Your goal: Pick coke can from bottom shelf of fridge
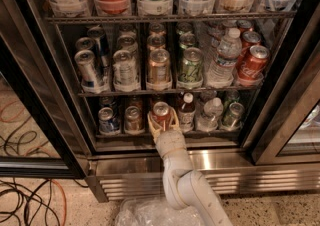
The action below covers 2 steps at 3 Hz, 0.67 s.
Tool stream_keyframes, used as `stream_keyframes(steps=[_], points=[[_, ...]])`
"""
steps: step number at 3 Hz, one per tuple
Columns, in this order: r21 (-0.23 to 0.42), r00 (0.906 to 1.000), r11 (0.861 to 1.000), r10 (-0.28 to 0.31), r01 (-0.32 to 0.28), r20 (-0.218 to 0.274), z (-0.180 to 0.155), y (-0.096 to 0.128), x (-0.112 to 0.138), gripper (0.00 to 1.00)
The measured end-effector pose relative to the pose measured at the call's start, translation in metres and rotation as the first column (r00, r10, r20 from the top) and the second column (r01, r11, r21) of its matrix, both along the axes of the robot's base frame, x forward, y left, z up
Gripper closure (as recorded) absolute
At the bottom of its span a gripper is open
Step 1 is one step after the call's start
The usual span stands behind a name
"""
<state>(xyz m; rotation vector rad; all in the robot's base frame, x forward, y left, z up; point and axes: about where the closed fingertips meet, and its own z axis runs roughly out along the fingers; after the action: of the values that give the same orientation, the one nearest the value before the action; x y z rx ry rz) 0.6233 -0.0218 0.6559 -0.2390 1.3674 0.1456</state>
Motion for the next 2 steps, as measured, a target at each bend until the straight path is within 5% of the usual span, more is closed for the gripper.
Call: stream_keyframes(steps=[1, 2], points=[[-0.037, 0.9969, 0.996, 0.075, -0.076, -0.025, 0.007, -0.005, -0.01, 1.0], [-0.061, 0.9798, 0.979, 0.191, -0.195, -0.06, 0.008, -0.009, -0.023, 1.0]])
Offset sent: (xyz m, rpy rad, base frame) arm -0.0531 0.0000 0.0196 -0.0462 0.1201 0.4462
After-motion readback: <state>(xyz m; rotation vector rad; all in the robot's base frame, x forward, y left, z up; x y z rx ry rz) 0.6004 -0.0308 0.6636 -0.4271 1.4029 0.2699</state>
